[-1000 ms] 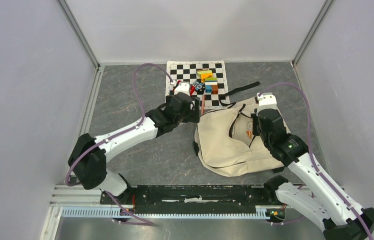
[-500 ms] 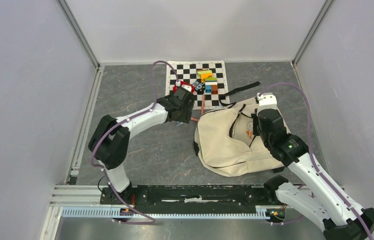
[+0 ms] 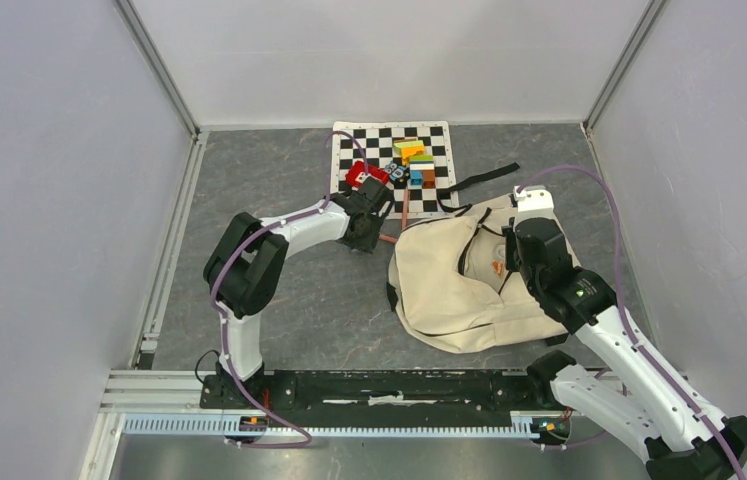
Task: Pack the student bag
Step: Pick up the stationery from the center of the board, then place the stationery in the student bag, then pick up the stationery from the center of the board, then place the stationery in the student bag, then pick up the stationery from the center of the board.
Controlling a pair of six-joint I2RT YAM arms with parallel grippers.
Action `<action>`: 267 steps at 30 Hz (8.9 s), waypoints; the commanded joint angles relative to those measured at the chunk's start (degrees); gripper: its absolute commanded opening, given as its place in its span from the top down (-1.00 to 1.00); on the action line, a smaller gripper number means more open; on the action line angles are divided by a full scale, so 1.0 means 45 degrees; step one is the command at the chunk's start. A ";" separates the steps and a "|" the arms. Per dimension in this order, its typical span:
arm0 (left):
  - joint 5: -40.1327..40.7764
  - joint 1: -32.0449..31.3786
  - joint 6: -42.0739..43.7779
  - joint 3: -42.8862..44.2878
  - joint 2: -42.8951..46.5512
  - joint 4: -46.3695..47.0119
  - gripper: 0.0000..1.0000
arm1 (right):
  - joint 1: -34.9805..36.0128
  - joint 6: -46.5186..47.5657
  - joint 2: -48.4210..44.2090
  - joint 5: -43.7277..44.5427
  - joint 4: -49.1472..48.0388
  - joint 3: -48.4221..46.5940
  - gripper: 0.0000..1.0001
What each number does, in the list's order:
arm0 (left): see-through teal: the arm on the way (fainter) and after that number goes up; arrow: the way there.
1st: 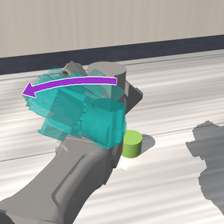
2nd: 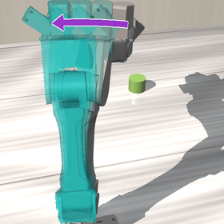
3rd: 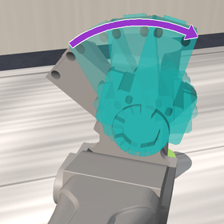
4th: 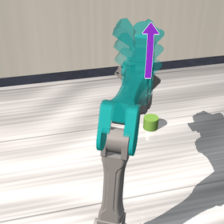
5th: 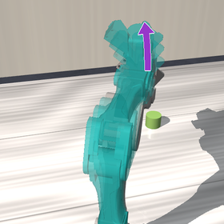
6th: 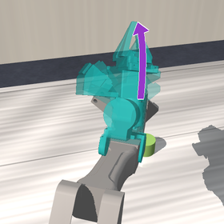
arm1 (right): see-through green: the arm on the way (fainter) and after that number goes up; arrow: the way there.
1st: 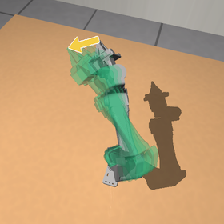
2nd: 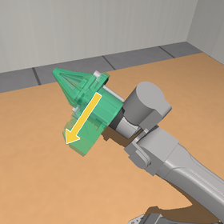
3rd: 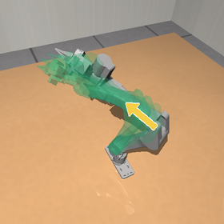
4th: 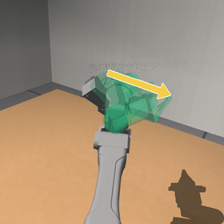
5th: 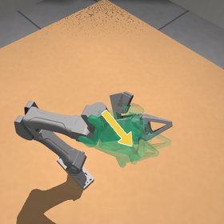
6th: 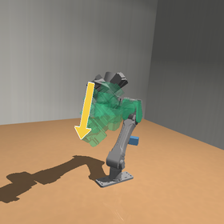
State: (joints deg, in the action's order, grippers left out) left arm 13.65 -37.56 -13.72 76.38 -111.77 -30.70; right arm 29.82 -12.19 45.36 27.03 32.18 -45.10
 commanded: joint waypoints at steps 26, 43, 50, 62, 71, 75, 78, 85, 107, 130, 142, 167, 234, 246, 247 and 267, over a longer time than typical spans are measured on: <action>0.0016 0.0117 0.0751 0.0423 0.0200 0.0766 0.71 | 0.0009 -0.0025 -0.0057 0.0107 -0.0671 -0.0544 1.00; -0.2848 -0.1164 -0.3248 -0.3395 0.6107 0.2593 0.85 | 0.0013 -0.0075 -0.0134 0.0019 -0.0707 -0.0635 1.00; -0.2974 -0.4209 -0.5263 -0.2300 0.6478 0.4039 0.84 | 0.0013 -0.0126 0.0060 -0.0379 -0.1000 -0.0777 1.00; -0.3501 -0.5865 -0.6234 0.1826 0.1562 0.5631 0.85 | 0.0013 -0.0033 -0.0350 -0.0116 -0.1215 -0.0778 1.00; -0.3594 -0.5968 -0.6260 0.2486 0.0223 0.5604 0.71 | 0.0013 0.0006 -0.0554 0.0018 -0.1272 -0.0418 1.00; -0.3711 -0.5965 -0.6011 0.2706 -0.0056 0.5273 0.30 | 0.0001 0.0029 -0.0618 0.0054 -0.1290 -0.0388 1.00; -0.3482 -0.5965 -0.5728 0.2707 0.0139 0.5231 0.00 | 0.0013 0.0067 -0.0657 0.0140 -0.1293 -0.0349 1.00; -0.1502 -0.5960 -0.4863 0.1959 0.1625 0.4550 -0.46 | 0.0013 0.0299 -0.0639 0.0658 -0.1191 -0.0336 1.00; -0.2647 -0.0981 0.1097 -0.2182 0.4341 0.3000 -0.99 | -0.2259 0.3218 0.0365 0.4882 -0.1824 -0.2111 1.00; -0.5357 -0.0384 0.8800 0.1931 -0.1377 0.1237 -0.96 | -0.2331 0.1760 0.0071 0.1384 -0.1157 -0.1871 1.00; -0.5047 -0.0257 0.7411 0.2163 -0.1615 0.0492 -0.36 | -0.2336 0.1558 -0.0258 0.0967 -0.1097 -0.1487 1.00; -0.1845 -0.1878 -0.0634 -0.4247 0.4118 0.3449 0.96 | -0.2330 0.1158 -0.0716 -0.0249 -0.1481 -0.0273 1.00; -0.3070 -0.5674 -0.9416 0.5410 -0.3295 0.9161 0.27 | -0.2331 0.0796 -0.1677 -0.1648 -0.0839 -0.0095 1.00; -0.1697 -0.5849 -0.5414 0.2493 -0.0203 0.9816 -0.46 | -0.2340 0.0661 -0.1602 -0.1780 -0.0929 -0.0273 1.00; -0.1434 -0.5834 -0.5201 0.1990 0.0206 0.9962 -0.50 | -0.2321 0.0640 -0.1584 -0.1777 -0.0957 -0.0289 1.00; 0.2065 -0.2509 -0.4354 0.0937 0.1088 0.4853 -0.85 | -0.2331 0.0652 -0.1560 -0.1886 -0.0937 -0.0375 1.00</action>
State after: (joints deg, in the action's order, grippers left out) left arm 19.81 -51.96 -34.15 76.97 -103.20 -2.24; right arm 19.00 -8.34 39.11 20.91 32.27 -44.16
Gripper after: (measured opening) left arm 0.948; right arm 0.053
